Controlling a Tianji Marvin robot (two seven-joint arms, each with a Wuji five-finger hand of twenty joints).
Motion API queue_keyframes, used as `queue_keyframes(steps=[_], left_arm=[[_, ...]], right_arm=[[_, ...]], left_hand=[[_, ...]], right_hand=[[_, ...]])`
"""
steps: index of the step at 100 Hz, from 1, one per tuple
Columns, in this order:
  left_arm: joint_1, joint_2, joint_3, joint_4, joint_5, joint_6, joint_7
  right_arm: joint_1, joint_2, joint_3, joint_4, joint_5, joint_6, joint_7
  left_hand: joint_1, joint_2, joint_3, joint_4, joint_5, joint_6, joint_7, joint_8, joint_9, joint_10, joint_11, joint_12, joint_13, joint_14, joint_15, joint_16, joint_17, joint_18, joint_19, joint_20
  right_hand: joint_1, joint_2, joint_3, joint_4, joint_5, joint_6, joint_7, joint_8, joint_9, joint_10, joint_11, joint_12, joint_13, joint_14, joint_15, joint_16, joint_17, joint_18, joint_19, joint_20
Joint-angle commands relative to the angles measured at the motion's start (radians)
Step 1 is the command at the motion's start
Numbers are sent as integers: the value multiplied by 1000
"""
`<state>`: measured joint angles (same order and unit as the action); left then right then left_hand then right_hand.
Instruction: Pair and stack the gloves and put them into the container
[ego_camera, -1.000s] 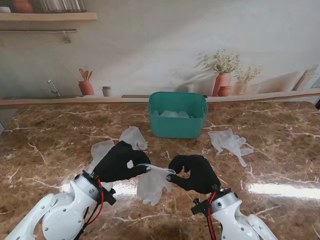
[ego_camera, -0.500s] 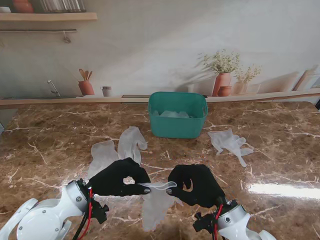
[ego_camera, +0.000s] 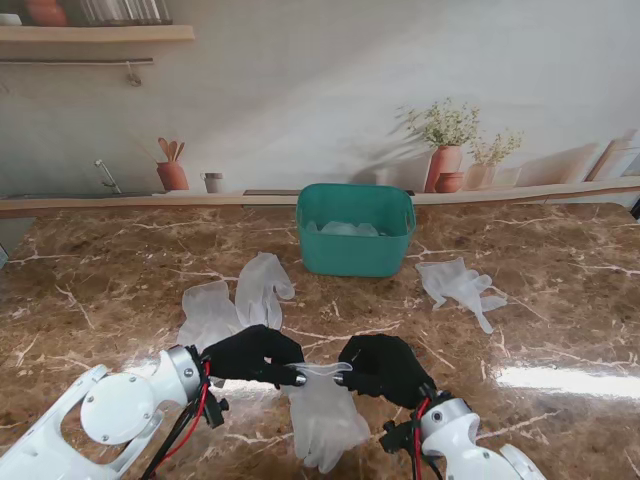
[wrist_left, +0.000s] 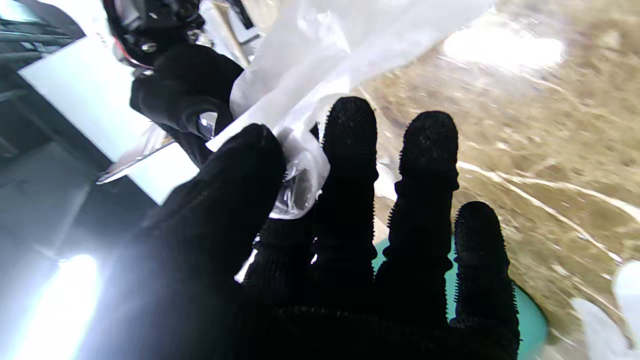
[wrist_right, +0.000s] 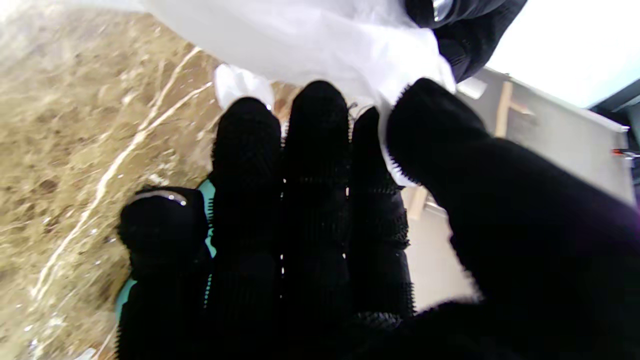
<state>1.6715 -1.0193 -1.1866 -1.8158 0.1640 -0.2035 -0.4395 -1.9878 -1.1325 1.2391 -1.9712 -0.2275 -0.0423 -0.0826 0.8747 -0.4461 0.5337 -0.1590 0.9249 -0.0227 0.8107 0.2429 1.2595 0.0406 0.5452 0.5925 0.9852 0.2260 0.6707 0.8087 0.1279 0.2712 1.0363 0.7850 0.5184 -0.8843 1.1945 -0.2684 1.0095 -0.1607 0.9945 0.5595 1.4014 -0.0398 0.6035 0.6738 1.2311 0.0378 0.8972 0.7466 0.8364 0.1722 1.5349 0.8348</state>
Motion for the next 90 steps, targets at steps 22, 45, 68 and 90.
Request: queue_keyframes(steps=[22, 45, 68, 90], left_arm=[[-185, -54, 149, 174, 148, 77, 179], [-333, -95, 291, 310, 249, 130, 321], [-436, -124, 398, 422, 295, 154, 396], [-494, -148, 475, 508, 358, 185, 478]], right_arm=[[257, -38, -75, 275, -62, 53, -75], [407, -50, -124, 443, -145, 56, -129], [513, -58, -177, 594, -251, 30, -211], [592, -52, -237, 709, -368, 30, -269]], left_hand=[[6, 24, -5, 5, 11, -29, 24, 16, 22, 0, 46, 38, -16, 4, 62, 32, -28, 8, 7, 4], [-13, 22, 15, 2, 5, -56, 30, 22, 17, -9, 54, 46, -21, 4, 70, 37, -20, 11, 20, 8], [-29, 17, 31, -2, 2, -74, 33, 20, 6, -18, 51, 44, -33, -3, 65, 35, -17, 10, 28, 9], [-46, 1, 63, -17, -6, -88, 25, -3, -24, -29, 6, -2, -82, -14, 10, 6, -27, 4, 23, 1]], right_hand=[[-7, 39, -1, 10, 7, -25, 29, 13, 34, 28, 11, -3, -14, -13, 41, 13, -74, -30, 53, -15], [-12, 62, -24, 4, -3, -41, 10, 22, 29, 15, 18, 34, -41, -25, 82, 26, -98, -42, 55, -5], [-16, 77, -40, 1, -8, -55, 2, 16, 22, 6, 19, 47, -62, -36, 89, 28, -119, -51, 40, -8], [-23, 91, -51, 1, -17, -69, -7, 13, 3, -10, 15, 56, -84, -49, 81, 24, -138, -59, 16, -15]])
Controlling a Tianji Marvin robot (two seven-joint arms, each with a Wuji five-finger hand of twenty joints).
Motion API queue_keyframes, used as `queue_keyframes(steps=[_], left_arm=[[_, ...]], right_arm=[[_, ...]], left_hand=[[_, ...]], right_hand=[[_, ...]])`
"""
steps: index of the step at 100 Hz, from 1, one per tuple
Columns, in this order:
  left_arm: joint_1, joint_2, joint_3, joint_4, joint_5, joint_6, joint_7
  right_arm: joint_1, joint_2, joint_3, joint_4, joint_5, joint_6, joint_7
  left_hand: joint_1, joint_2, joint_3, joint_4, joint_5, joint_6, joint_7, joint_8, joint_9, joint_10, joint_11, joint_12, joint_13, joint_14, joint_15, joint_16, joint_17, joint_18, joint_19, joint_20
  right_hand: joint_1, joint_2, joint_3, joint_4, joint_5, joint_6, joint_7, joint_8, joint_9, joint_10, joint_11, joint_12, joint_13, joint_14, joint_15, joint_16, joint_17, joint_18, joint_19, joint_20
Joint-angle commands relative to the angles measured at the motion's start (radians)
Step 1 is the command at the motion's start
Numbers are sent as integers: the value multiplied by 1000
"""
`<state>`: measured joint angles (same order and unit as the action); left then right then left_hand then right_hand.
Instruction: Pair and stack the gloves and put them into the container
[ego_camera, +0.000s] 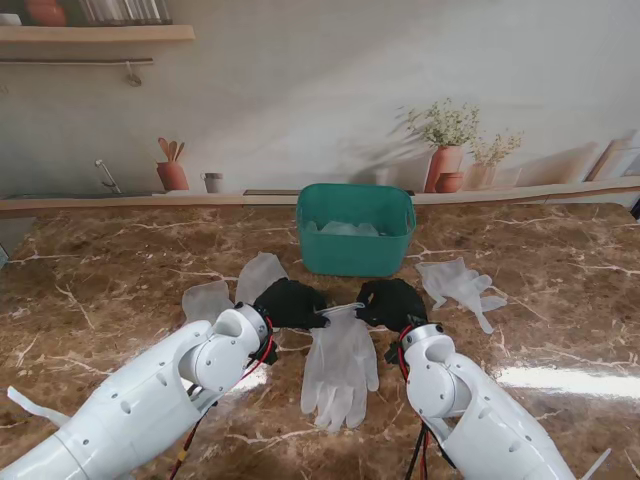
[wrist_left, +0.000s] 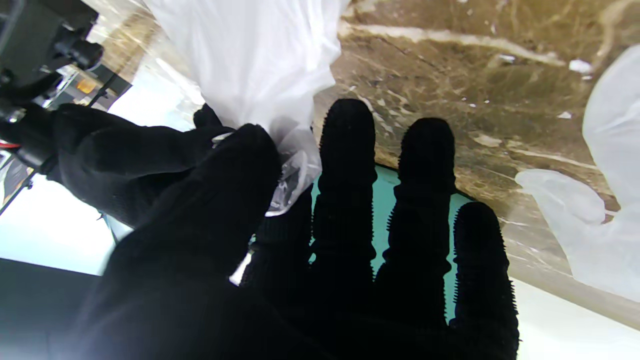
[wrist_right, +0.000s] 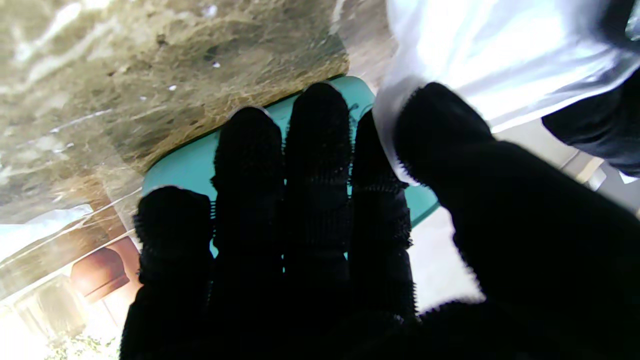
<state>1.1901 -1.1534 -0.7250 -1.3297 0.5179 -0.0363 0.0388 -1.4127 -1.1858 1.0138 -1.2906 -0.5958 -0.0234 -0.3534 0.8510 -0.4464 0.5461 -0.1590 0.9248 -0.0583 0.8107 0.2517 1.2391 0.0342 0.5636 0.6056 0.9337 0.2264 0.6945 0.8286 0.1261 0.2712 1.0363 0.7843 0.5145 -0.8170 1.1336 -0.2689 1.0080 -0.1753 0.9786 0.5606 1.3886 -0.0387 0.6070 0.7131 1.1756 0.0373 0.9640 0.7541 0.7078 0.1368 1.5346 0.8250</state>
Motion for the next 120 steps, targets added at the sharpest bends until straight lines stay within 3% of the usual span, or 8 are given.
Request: queue_keyframes(steps=[1, 23, 34, 50, 63, 70, 115, 120], left_arm=[[-15, -15, 17, 25, 6, 20, 1], [-60, -35, 80, 99, 39, 63, 48], [-72, -39, 95, 116, 45, 79, 53], [-67, -43, 91, 119, 52, 93, 74], [-46, -41, 64, 100, 50, 88, 88], [-26, -40, 40, 81, 44, 82, 97], [169, -6, -157, -116, 54, -32, 121], [191, -3, -179, -134, 55, -52, 124]], right_arm=[[20, 1, -15, 34, -3, 13, -1], [72, -6, -75, 116, -43, 55, -48], [88, -8, -93, 138, -49, 82, -53], [94, -4, -102, 142, -68, 128, -42], [83, 4, -90, 123, -84, 143, -28], [68, 11, -75, 99, -102, 141, -19], [-135, 64, 139, -208, -266, 87, 52], [-160, 68, 165, -241, -280, 80, 60]], left_hand=[[-23, -1, 53, -18, -9, -52, 22, -15, -8, -23, -17, -17, -37, -15, -24, -18, -27, 2, 22, 1], [-96, -6, 129, -30, -153, 8, -282, 13, -273, -13, -186, -166, -268, -60, -239, -149, -99, -42, -63, -42], [-184, 57, 215, 38, -242, 39, -395, 13, -477, -9, -235, -249, -418, -94, -349, -232, -160, -93, -157, -91], [-190, 101, 193, 50, -344, 67, -494, -20, -706, -12, -257, -327, -585, -136, -446, -334, -187, -161, -307, -185], [-206, 109, 166, 52, -371, 75, -543, -45, -785, -17, -272, -350, -642, -154, -468, -384, -174, -217, -413, -260], [-225, 108, 141, 50, -375, 75, -558, -53, -808, -15, -278, -353, -666, -160, -475, -398, -172, -238, -465, -299], [-243, 216, -354, 91, -428, 86, -642, -100, -876, -36, -329, -386, -729, -197, -521, -458, -158, -296, -688, -388], [-171, 277, -547, 118, -429, 84, -653, -108, -881, -39, -334, -391, -730, -200, -529, -463, -153, -299, -695, -394]], right_hand=[[-20, 24, 10, 2, -16, -54, 8, 11, 15, -12, 11, 17, -29, -49, 13, 16, -10, -24, 16, -5], [-25, 34, 4, 6, -19, -57, 5, 11, 11, -18, 8, 18, -31, -57, 9, 13, -9, -29, 7, -8], [-29, 33, 2, 8, -25, -53, 0, 7, 8, -18, 5, 17, -32, -57, 8, 11, -5, -31, 3, -11], [-64, 65, -60, 15, -112, -3, -57, -116, -86, -19, -81, -45, -127, -56, -97, -38, -84, -38, -92, -56], [-168, 149, -85, 154, -159, 90, -476, 44, -276, -15, -167, -143, -253, -43, -262, -125, -197, -38, -248, -97], [-199, 164, -123, 158, -229, 104, -544, 45, -366, -13, -206, -174, -305, -38, -347, -169, -245, -37, -341, -130], [-256, 246, -304, 186, -339, 97, -648, -54, -532, -11, -372, -379, -390, -54, -686, -382, -317, -74, -605, -282], [-264, 262, -326, 191, -348, 95, -658, -65, -549, -11, -388, -394, -405, -56, -707, -398, -330, -78, -625, -294]])
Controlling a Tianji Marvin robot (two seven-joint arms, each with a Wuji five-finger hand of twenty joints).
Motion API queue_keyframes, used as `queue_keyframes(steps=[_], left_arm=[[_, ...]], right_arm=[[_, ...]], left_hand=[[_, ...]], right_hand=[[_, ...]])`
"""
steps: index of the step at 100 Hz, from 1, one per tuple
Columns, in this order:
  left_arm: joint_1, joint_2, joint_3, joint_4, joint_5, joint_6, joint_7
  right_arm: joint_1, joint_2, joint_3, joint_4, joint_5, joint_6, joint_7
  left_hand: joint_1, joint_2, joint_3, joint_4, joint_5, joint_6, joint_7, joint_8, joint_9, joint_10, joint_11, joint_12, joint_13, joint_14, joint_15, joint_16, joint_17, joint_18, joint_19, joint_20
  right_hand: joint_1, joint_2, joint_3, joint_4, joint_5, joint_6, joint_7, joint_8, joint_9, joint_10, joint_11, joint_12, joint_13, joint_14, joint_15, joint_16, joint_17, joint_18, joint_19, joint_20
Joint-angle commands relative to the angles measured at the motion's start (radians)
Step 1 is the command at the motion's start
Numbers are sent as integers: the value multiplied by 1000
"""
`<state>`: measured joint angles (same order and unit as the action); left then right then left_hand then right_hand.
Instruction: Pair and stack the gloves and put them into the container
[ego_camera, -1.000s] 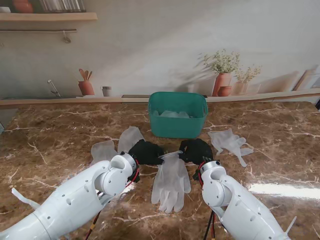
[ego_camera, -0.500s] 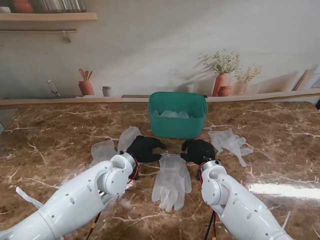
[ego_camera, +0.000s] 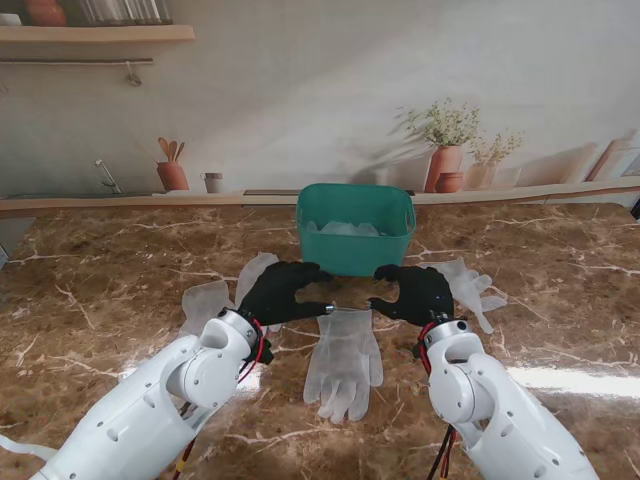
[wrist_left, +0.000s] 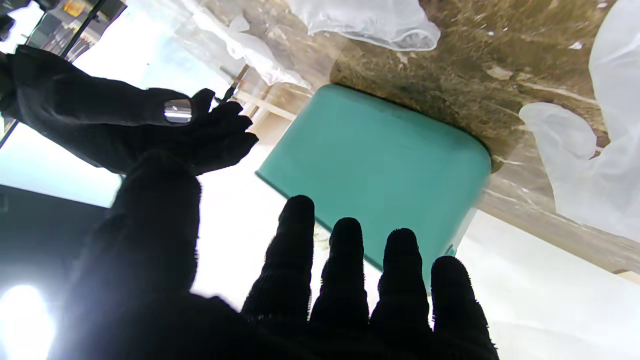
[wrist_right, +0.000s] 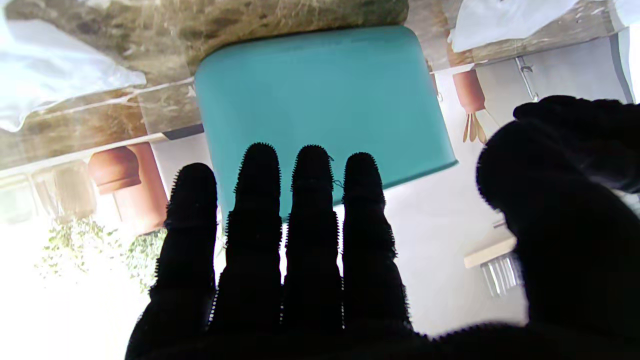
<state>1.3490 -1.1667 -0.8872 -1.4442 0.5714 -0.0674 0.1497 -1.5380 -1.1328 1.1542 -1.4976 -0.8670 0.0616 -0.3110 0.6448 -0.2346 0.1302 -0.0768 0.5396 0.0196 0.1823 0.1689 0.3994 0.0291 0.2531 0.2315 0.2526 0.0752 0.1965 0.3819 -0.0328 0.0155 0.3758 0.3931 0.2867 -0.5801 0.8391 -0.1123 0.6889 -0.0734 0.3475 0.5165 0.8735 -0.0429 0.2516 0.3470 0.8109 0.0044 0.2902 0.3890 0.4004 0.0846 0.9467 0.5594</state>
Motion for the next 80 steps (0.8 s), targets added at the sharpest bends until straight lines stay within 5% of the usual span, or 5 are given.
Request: queue_keyframes(steps=[1, 35, 53, 80], left_arm=[[36, 11, -21, -22, 2, -25, 14], [175, 20, -156, -112, 19, -143, 63], [224, 17, -192, -134, 19, -160, 95], [249, 21, -219, -161, 24, -181, 89]], right_arm=[[-40, 16, 30, -41, -12, -6, 20], [-152, 25, 152, -158, -94, -22, 16], [-108, 23, 164, -102, -92, 30, 9], [73, 30, 126, 97, -98, 122, 32]], left_hand=[[30, 70, -136, 36, -45, 7, -25, -25, -42, -34, -24, -18, -50, -48, -32, -17, 7, -44, -34, -2], [-42, 129, -149, 47, -44, 9, -31, -28, -35, -38, -47, -30, -44, -62, -60, -37, 13, -44, -21, -26], [-30, 122, -145, 47, -32, 16, -28, -27, -25, -35, -50, -33, -39, -64, -65, -40, 10, -45, -20, -37], [-17, 121, -145, 46, -31, 16, -29, -27, -26, -38, -53, -34, -40, -71, -72, -43, 7, -47, -27, -49]], right_hand=[[-39, 28, -35, 35, -32, -8, -29, -23, -37, -7, -35, -31, -44, -24, -37, -35, -25, -27, -40, -31], [-50, 57, -100, 59, -32, -13, -33, -42, -51, -9, -46, -55, -55, -31, -62, -64, -29, -32, -78, -55], [-14, 30, -57, 53, -21, -2, -8, -30, -30, -5, -17, -29, -28, -19, -25, -36, -17, -14, -40, -32], [32, -65, 67, 13, -24, 17, 3, -21, -27, 2, -1, -7, -13, -15, 14, 4, -11, 0, -10, -3]])
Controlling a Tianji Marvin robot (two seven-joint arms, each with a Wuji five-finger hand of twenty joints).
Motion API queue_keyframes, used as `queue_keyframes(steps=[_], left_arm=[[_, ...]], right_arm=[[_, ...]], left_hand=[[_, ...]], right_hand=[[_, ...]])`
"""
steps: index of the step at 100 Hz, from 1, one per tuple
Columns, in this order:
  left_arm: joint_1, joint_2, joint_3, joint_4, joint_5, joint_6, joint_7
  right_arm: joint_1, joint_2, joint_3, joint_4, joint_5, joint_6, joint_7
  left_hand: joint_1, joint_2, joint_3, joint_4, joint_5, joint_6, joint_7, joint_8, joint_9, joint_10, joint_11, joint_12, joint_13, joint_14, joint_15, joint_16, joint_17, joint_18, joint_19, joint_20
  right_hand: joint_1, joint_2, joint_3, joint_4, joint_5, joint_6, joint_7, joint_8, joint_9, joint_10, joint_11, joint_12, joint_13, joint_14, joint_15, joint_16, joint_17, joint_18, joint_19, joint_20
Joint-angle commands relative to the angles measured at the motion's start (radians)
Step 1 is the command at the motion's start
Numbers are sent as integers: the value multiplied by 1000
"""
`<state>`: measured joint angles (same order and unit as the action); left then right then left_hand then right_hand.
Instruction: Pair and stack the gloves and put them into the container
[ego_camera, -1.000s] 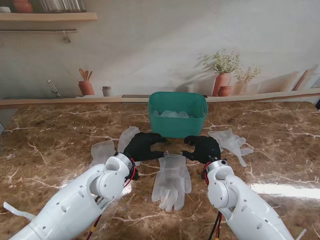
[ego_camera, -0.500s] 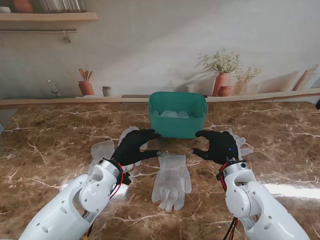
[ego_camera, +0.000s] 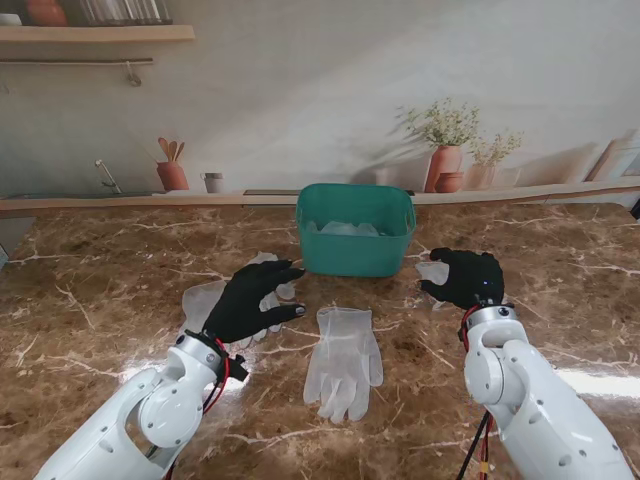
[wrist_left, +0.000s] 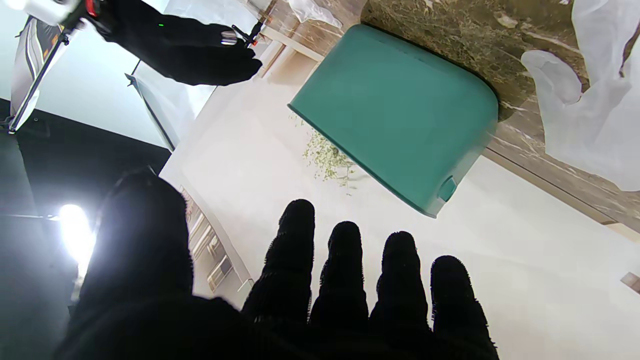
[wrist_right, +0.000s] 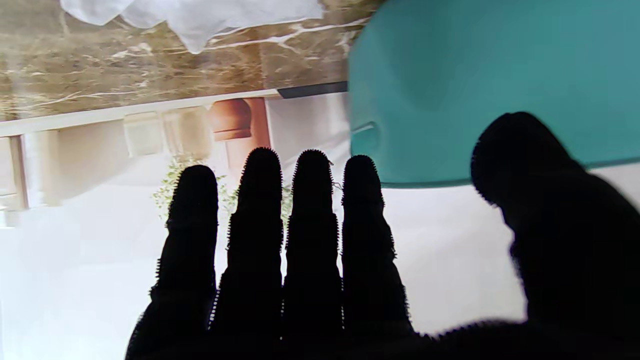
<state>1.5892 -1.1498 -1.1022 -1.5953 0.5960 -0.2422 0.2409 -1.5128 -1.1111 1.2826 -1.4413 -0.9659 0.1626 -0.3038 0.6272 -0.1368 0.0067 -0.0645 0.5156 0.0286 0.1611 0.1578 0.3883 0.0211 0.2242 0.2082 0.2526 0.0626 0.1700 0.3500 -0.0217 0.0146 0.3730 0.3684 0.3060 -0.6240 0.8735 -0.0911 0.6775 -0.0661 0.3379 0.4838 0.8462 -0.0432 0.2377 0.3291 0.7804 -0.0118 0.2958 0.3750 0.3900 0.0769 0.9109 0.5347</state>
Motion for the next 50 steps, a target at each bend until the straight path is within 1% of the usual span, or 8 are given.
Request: queue_keyframes(steps=[1, 17, 33, 43, 50], left_arm=[[9, 4, -4, -10, -1, -6, -3], [17, 4, -12, -21, -5, -15, -6], [20, 5, -18, -24, -4, -15, -9], [21, 7, -21, -24, 1, -13, -12], [21, 7, -23, -25, 2, -11, -14]], right_arm=[[55, 9, -5, 49, 0, 23, 24], [167, 15, -53, 182, -5, 58, 27], [272, 19, -117, 317, -3, 90, 20], [334, 20, -163, 395, 9, 107, 17], [383, 19, -204, 457, 23, 117, 13]], left_hand=[[1, 23, -21, 33, -7, 8, -7, -16, -15, -29, -24, -11, -40, -58, -46, -11, -4, -46, -24, -24], [4, 22, -22, 33, -5, 7, -7, -16, -13, -28, -24, -11, -39, -60, -47, -12, -4, -45, -25, -25], [7, 21, -23, 32, -3, 6, -5, -15, -13, -29, -24, -11, -39, -62, -48, -12, -4, -46, -26, -25], [10, 21, -22, 32, -3, 3, -4, -14, -14, -31, -24, -11, -40, -65, -49, -12, -4, -50, -28, -26], [13, 20, -22, 32, -1, 3, -2, -13, -13, -30, -23, -10, -40, -66, -49, -12, -4, -51, -29, -27]], right_hand=[[14, -22, 35, -8, -13, 11, 13, 11, 0, 2, 13, 12, 18, 1, 9, 19, 0, 7, 26, 22], [10, -21, 45, -13, -20, 18, 12, 12, -8, 6, 18, 15, 13, 3, 17, 26, -6, 9, 31, 27], [7, -15, 40, -15, -46, 33, 3, 10, -34, 11, 21, 18, -7, 3, 23, 32, -21, 6, 28, 29], [11, -13, 27, -15, -93, 59, -23, 2, -64, 16, 42, 34, -32, 5, 45, 49, -39, 1, 20, 31], [16, -15, 20, -15, -137, 88, -53, -8, -98, 15, 79, 67, -57, 2, 78, 73, -55, -2, 16, 37]])
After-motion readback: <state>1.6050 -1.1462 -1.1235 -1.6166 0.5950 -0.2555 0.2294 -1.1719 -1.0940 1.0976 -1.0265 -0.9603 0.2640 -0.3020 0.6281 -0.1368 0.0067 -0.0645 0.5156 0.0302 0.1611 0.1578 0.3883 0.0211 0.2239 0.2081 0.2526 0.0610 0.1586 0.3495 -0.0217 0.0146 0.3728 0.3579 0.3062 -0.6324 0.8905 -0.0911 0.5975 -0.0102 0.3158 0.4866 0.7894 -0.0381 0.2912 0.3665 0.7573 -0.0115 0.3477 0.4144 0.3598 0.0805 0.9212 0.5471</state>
